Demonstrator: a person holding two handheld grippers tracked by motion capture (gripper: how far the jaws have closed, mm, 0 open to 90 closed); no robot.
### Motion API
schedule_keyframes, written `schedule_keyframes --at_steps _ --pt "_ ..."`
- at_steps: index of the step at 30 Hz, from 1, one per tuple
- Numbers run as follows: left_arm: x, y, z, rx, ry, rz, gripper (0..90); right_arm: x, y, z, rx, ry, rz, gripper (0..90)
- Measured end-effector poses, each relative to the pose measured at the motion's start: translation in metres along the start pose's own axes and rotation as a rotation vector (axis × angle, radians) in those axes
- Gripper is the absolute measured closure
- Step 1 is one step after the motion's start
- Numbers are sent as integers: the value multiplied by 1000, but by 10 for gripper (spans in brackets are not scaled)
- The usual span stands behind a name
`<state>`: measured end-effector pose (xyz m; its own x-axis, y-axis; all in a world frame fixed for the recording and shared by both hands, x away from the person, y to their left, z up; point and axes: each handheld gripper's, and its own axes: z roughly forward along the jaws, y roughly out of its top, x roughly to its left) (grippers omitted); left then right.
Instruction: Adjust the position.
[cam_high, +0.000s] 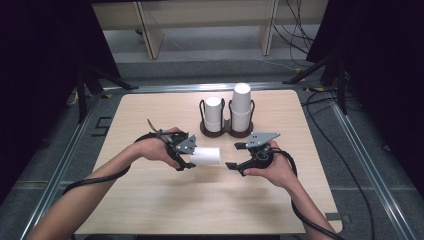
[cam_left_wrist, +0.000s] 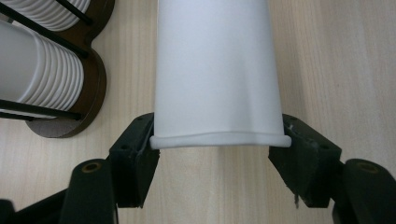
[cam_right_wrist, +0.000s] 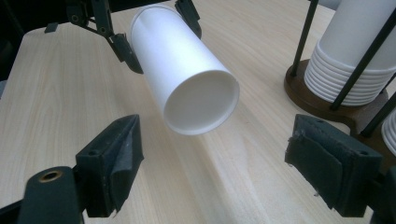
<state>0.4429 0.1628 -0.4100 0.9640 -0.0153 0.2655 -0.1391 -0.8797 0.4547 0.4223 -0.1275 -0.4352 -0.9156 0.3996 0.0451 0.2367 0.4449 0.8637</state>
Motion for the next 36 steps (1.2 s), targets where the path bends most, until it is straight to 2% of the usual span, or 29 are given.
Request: schedule_keyframes --at_steps 1,2,5,6,7,8,10,11,17,18,19,21,22,27,28,29,30,31,32,33,34,36 --pt "0 1 0 6 -4 2 336 2 0 1 -5 4 17 178" --pt "0 2 0 9 -7 4 336 0 3 1 7 5 -10 178" --pt "0 4 1 22 -12 13 336 1 4 2 6 9 -12 178" --pt "-1 5 2 21 -15 1 337 3 6 3 21 17 8 178" --pt "-1 5 2 21 -15 1 337 3 6 3 21 17 8 178" --pt "0 6 2 55 -24 29 337 2 7 4 20 21 -15 178" --pt "-1 7 3 49 -27 17 337 2 8 4 26 24 -14 178" --pt "-1 7 3 56 -29 21 337 2 9 5 23 23 -30 178" --pt "-2 12 5 84 -39 39 338 4 11 9 42 35 -37 178" --pt "-2 12 6 89 -42 39 338 5 11 9 59 41 -15 178" --pt "-2 13 6 94 -44 44 338 4 13 11 56 41 -47 178" --pt "-3 15 6 104 -46 52 339 4 14 12 67 52 -42 177" --pt "-3 16 6 111 -48 59 339 4 15 12 66 46 -56 177" --pt "-5 20 7 106 -59 48 339 6 20 16 84 62 -62 177" --pt "-3 22 6 132 -60 77 339 7 20 17 86 65 -65 177" --pt "-4 22 7 113 -62 54 339 7 22 18 99 72 -74 177" --pt "-4 23 8 115 -64 54 339 8 23 19 96 70 -76 177" --pt "-3 25 7 139 -65 85 339 8 24 21 99 76 -83 178" --pt "-3 25 7 139 -65 85 340 8 24 21 99 76 -83 178" --pt "-5 25 8 120 -69 62 340 9 25 22 102 79 -78 177" --pt "-3 26 7 147 -71 93 340 9 27 24 107 79 -97 177" --pt "-4 27 8 152 -74 93 340 10 27 25 113 82 -84 178"
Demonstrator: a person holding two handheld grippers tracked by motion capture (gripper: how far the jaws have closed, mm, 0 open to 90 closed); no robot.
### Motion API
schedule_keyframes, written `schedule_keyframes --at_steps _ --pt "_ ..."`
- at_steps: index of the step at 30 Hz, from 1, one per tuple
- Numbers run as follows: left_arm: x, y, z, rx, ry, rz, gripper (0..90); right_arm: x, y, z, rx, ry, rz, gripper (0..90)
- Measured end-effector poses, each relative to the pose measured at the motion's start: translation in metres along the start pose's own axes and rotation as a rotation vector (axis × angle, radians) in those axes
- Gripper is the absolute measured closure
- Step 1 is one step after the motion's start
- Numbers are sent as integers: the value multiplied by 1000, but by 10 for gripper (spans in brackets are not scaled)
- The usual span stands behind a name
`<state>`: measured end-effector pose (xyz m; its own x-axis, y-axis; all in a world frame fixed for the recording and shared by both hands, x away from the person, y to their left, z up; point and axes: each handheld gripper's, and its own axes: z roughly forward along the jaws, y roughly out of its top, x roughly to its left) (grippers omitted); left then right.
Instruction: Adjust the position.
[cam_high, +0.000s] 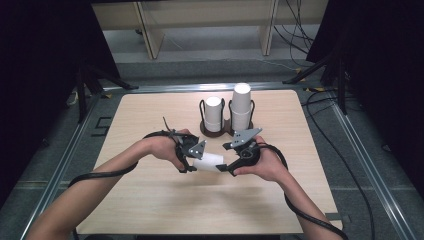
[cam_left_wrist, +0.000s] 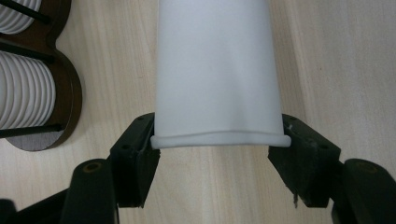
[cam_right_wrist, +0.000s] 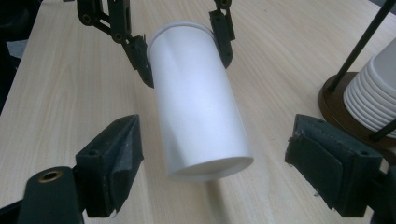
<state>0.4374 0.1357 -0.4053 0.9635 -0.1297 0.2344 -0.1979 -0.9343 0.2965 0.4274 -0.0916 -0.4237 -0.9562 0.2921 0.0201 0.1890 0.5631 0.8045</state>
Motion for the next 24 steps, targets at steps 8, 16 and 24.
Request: schedule_keyframes --at_steps 8,16,24 --pt "1 5 -1 8 -2 19 342 0 5 5 17 10 -35 178" --pt "-1 9 1 -6 -12 2 344 0 6 12 38 23 -49 177" --pt "-1 11 0 5 -17 19 345 1 10 17 56 41 -45 177"
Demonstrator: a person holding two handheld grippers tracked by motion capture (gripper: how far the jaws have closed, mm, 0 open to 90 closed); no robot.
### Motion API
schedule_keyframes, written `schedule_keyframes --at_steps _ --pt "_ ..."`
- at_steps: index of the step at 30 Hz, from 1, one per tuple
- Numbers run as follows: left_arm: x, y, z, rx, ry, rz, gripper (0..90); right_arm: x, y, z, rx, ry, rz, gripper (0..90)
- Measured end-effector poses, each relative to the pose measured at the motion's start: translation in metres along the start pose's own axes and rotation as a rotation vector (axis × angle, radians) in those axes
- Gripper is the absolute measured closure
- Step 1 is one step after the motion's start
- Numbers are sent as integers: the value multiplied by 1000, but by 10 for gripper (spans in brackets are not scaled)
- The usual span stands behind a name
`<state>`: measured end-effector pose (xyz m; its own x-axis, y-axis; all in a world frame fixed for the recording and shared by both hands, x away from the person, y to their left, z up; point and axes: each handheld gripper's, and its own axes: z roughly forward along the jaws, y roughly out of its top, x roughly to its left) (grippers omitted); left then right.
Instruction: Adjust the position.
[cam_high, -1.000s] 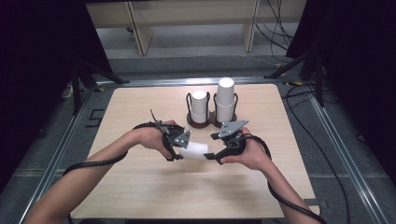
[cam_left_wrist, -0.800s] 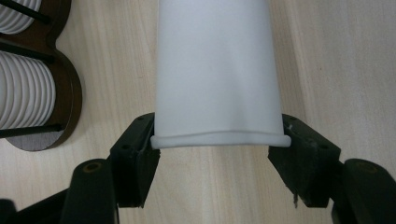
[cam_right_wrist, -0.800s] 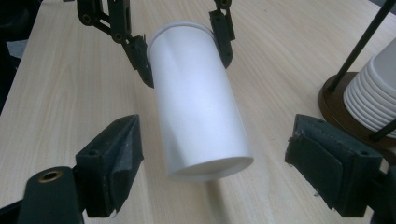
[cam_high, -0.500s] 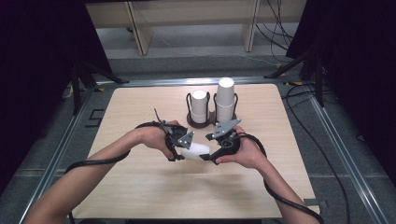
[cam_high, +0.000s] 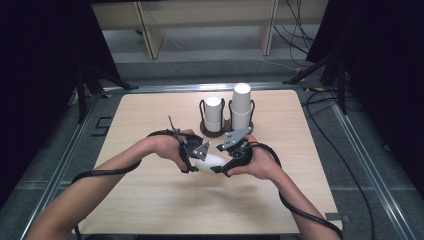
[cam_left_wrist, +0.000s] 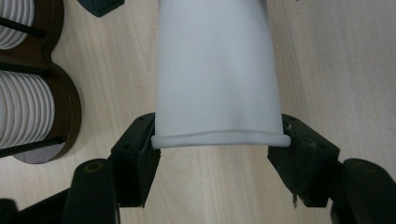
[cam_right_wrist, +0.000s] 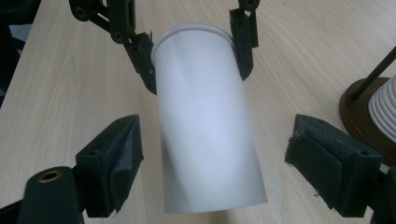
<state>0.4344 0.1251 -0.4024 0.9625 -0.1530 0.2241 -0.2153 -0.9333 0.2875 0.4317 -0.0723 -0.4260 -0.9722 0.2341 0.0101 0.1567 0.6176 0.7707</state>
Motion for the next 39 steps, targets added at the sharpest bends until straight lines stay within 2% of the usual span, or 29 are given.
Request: schedule_keyframes --at_steps 3,4,7,8,13,14,17,18,19,22,23,24,25,28,31,32,33,35,36,37,39 --pt "1 1 -1 18 3 22 345 0 0 1 1 -2 -11 177" --pt "2 1 -1 30 2 36 345 0 0 2 4 3 0 178" --pt "2 2 -1 27 0 34 345 0 0 4 6 2 -14 178" --pt "0 2 0 -1 -2 5 345 0 1 4 8 -2 -13 178" --pt "0 3 0 3 -1 9 345 1 2 8 20 9 -17 178" --pt "2 4 -2 26 3 38 345 2 2 9 21 20 -9 178" --pt "2 4 -2 20 3 34 346 2 2 10 23 19 -17 179" --pt "1 4 -1 21 0 35 346 4 1 10 35 28 22 180" --pt "1 4 -1 21 0 35 346 2 1 11 28 26 -19 181" --pt "1 4 -1 24 -5 38 346 2 1 12 32 29 -15 183" --pt "1 4 -1 24 -4 38 346 4 0 13 42 36 21 183" --pt "-1 4 1 0 -8 10 346 4 0 13 43 36 19 184" --pt "0 5 1 1 -7 14 346 2 0 14 37 34 -13 184" --pt "-1 5 0 1 -10 15 346 2 0 15 38 26 -18 185" --pt "-1 5 1 4 -11 21 346 2 -1 15 38 29 -15 188" --pt "0 5 0 20 -8 40 346 2 -1 15 38 29 -17 189" --pt "0 5 0 20 -8 40 346 2 -1 15 38 29 -17 189" --pt "1 5 -1 21 -8 39 347 4 -3 16 49 37 19 192" --pt "1 5 -1 21 -8 39 347 4 -3 16 49 37 19 192" --pt "0 5 0 10 -8 26 347 3 -3 16 43 31 -11 193" --pt "-1 5 0 -1 -12 13 346 3 -4 17 44 43 -2 195"
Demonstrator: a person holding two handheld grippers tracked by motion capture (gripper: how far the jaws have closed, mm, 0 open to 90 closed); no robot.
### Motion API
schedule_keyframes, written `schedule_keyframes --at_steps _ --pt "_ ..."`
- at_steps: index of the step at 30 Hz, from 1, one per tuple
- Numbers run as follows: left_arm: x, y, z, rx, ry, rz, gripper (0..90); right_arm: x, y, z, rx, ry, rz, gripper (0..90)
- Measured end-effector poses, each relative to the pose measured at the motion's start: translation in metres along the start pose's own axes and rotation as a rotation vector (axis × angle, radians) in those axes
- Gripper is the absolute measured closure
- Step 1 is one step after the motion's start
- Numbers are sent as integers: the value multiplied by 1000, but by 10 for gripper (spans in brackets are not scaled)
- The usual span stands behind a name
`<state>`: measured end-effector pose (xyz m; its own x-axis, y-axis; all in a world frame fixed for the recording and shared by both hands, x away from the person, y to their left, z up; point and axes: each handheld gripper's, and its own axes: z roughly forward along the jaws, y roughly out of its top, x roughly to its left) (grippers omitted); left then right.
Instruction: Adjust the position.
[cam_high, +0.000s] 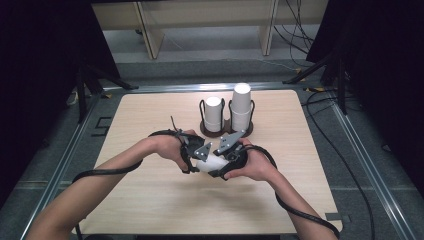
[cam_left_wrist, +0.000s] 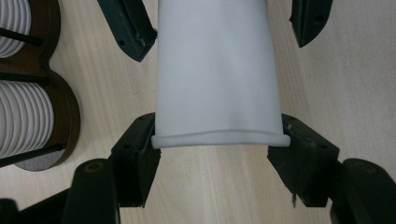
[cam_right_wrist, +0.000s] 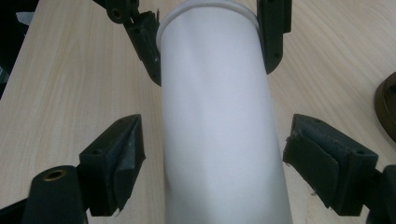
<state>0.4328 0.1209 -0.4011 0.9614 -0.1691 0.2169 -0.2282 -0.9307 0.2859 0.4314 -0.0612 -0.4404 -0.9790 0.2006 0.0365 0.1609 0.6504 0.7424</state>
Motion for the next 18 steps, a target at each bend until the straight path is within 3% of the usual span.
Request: schedule_keyframes --at_steps 2,3,8,9,11,13,18 --pt "0 0 0 2 0 4 347 1 -1 0 9 -3 17 197" --pt "1 1 -2 22 2 28 346 0 -1 1 10 -5 12 201" --pt "2 2 -2 23 3 30 347 0 -1 2 16 0 6 218" --pt "0 2 -1 3 0 8 347 0 0 3 17 -1 -8 226" --pt "0 2 -1 4 -1 8 347 0 0 3 17 -3 -9 228" --pt "1 3 -3 21 2 34 347 0 0 3 20 -5 -13 237" --pt "1 4 -3 18 1 32 347 0 -1 4 24 -1 -9 241"
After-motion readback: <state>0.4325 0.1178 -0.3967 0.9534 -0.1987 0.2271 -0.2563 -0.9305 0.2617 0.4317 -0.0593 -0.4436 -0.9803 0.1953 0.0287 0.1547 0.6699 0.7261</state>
